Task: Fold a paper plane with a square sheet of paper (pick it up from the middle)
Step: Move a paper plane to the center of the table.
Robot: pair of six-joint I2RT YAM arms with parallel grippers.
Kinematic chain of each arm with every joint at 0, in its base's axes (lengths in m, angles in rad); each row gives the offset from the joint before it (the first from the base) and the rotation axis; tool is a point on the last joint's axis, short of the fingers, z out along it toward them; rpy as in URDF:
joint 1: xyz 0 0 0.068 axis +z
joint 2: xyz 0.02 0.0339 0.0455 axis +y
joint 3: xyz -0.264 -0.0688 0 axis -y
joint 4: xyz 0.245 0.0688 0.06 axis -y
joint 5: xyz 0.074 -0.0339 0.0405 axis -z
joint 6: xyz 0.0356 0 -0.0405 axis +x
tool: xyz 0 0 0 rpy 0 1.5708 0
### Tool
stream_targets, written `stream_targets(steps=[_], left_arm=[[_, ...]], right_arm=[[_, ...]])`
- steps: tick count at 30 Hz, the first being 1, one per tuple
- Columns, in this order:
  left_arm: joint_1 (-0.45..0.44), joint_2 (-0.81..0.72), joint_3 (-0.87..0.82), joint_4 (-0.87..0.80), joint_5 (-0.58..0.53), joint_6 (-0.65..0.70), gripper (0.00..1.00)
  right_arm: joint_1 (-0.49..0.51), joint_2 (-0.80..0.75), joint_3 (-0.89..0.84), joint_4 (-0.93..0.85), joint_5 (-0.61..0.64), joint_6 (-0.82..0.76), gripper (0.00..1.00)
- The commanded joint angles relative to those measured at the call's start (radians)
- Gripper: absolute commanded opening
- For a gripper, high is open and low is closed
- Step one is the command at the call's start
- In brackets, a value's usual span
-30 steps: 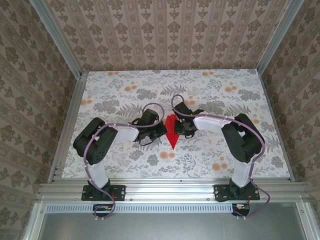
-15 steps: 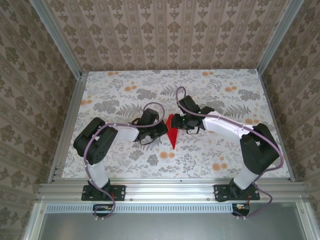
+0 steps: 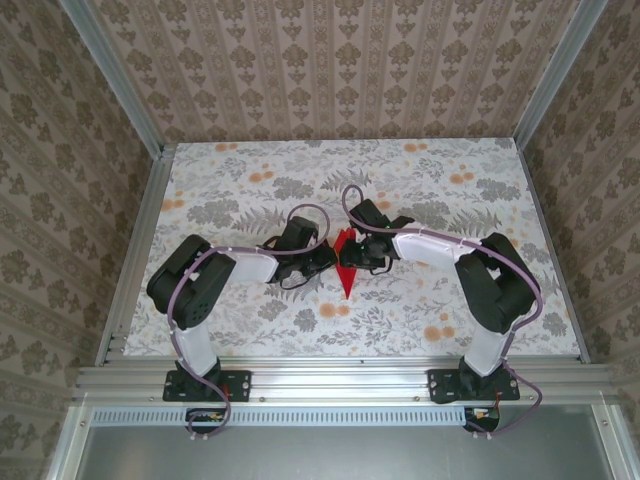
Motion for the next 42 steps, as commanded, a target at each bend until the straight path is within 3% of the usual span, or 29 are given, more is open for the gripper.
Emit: stream_targets(steps=[1,13,24,42], left_arm=[[0.007,0.001,-0.008,0.022,0.015,-0.017,0.0],[0.01,0.001,-0.009,0.037,0.021,-0.033,0.0],[0.009,0.006,-0.01,0.044,0.02,-0.036,0.0],[0.008,0.001,-0.022,0.061,0.034,-0.034,0.0]], right_arm=[[0.012,0.014,-0.011,-0.005,-0.028,-0.01,0.37],[0.033,-0.015,-0.043,-0.015,0.002,0.026,0.44],[0.076,-0.065,-0.12,0.054,0.088,0.141,0.41],[0.081,0.003,-0.067,0.085,0.178,0.149,0.33]])
